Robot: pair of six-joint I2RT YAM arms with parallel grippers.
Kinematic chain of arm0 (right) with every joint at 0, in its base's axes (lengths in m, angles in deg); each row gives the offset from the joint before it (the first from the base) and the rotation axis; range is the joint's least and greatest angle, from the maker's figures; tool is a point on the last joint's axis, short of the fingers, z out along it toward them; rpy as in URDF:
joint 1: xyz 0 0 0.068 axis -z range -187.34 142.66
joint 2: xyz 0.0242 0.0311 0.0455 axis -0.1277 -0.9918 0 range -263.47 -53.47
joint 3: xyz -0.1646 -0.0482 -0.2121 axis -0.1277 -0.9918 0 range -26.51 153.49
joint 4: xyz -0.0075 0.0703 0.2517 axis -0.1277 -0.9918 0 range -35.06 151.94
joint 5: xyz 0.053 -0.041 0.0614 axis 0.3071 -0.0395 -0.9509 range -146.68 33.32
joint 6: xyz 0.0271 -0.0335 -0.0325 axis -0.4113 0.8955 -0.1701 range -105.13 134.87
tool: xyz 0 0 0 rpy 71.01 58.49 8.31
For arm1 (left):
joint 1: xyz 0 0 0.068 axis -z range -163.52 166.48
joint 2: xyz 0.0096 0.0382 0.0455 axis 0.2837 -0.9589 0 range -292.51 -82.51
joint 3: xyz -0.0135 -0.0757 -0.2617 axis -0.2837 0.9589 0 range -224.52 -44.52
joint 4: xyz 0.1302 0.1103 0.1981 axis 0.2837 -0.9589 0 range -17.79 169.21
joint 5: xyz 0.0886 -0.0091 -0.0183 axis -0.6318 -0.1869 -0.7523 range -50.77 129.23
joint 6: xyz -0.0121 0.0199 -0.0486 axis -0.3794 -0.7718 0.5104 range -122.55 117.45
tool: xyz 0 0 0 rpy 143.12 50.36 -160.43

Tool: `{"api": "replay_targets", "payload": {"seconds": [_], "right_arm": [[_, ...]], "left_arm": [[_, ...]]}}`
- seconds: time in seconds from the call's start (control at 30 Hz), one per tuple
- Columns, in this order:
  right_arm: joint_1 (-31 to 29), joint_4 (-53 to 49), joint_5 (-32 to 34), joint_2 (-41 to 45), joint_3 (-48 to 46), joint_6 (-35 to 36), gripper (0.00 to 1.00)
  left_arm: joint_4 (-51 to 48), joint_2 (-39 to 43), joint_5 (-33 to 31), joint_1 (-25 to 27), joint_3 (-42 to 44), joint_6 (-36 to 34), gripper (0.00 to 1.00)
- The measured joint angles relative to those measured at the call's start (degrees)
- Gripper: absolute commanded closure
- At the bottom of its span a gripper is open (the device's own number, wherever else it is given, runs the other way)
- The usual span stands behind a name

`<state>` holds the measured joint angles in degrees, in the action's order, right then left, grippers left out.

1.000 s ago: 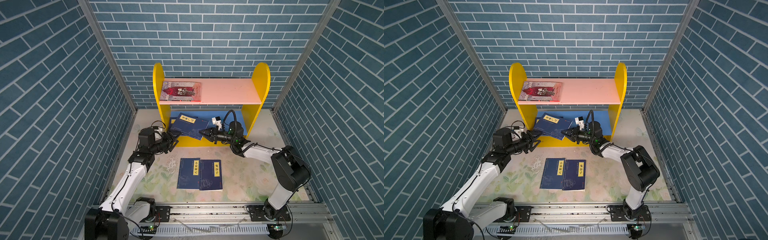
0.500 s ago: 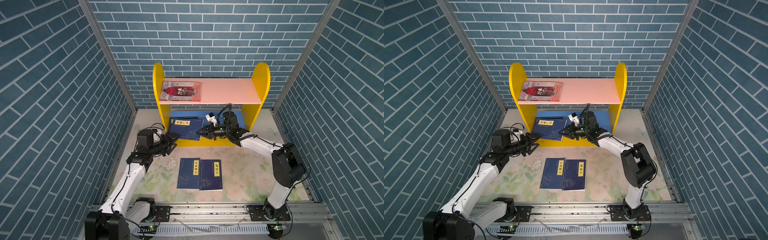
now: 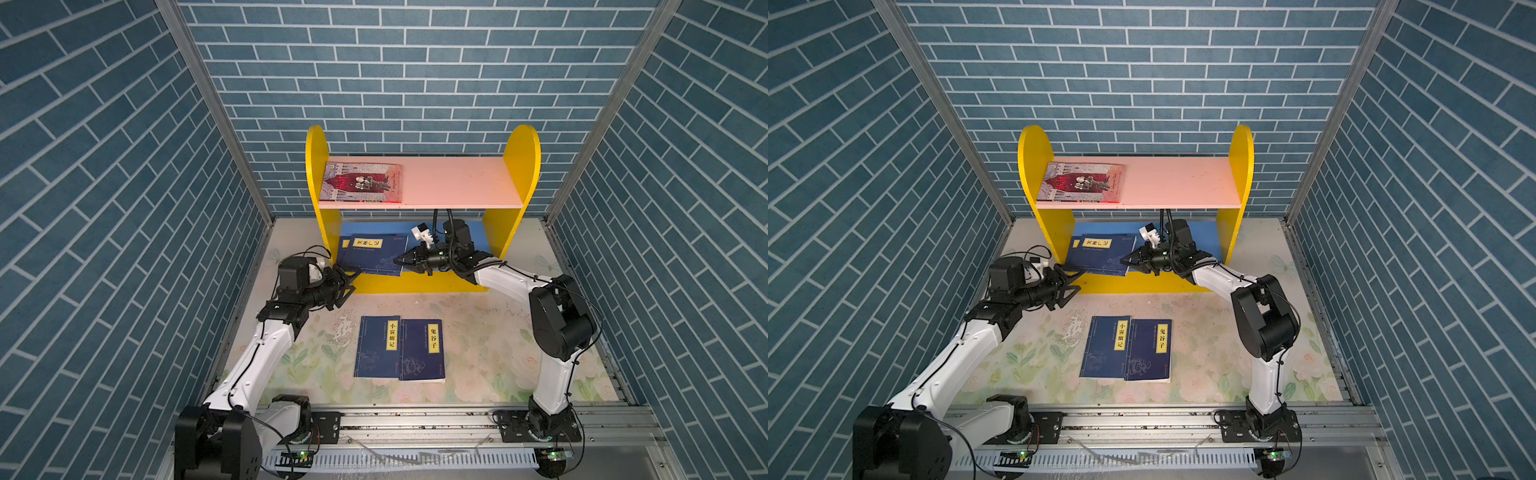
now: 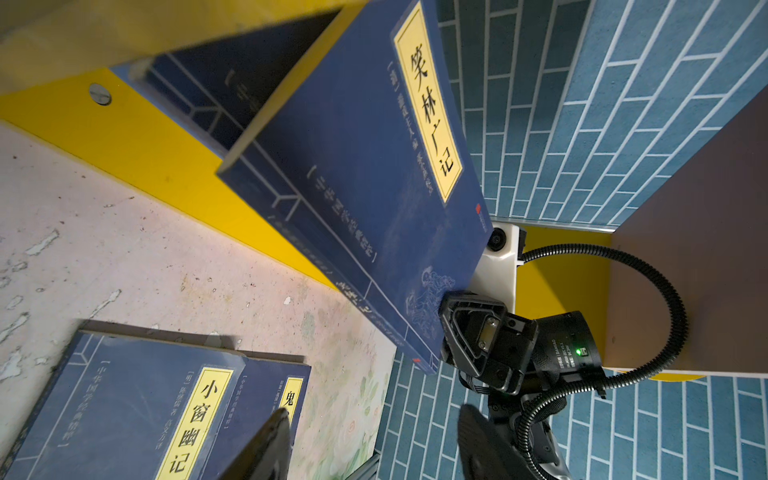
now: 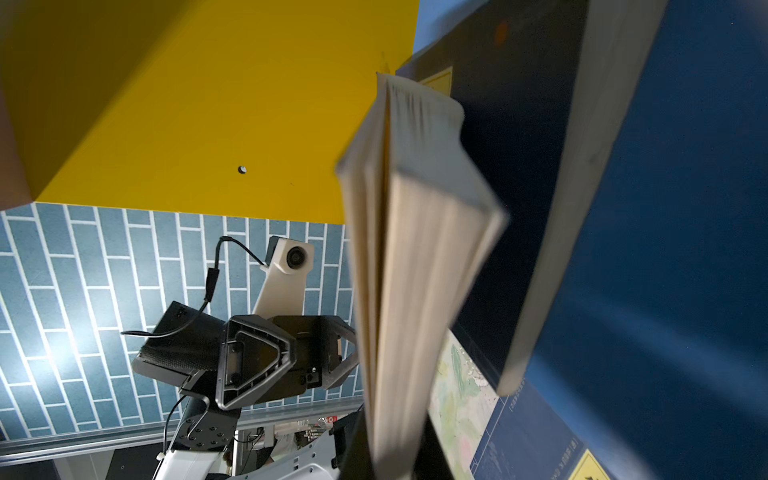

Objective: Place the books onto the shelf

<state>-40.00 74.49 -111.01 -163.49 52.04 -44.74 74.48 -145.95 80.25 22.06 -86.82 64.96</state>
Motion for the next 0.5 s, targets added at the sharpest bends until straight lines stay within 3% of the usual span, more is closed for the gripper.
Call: {"api": "replay_targets", "payload": {"seconds": [0.17,0.33,0.5], "right_arm": [[0.1,-0.8,-0.8,-1.8,2.5,0.0,0.91],[0.2,-3.0,-1.7,-3.1,4.7,0.4,0.65],[0.3,-6.5,-1.9,-3.3,6.8,2.6,0.51]], "left_arm": [[0.6,-0.8,0.0,0.0,0.0,0.0,0.34],[1.8,-2.0,0.0,0.0,0.0,0.4,0.34],[3.5,-3.9,0.0,0.0,0.0,1.3,0.34]]}}
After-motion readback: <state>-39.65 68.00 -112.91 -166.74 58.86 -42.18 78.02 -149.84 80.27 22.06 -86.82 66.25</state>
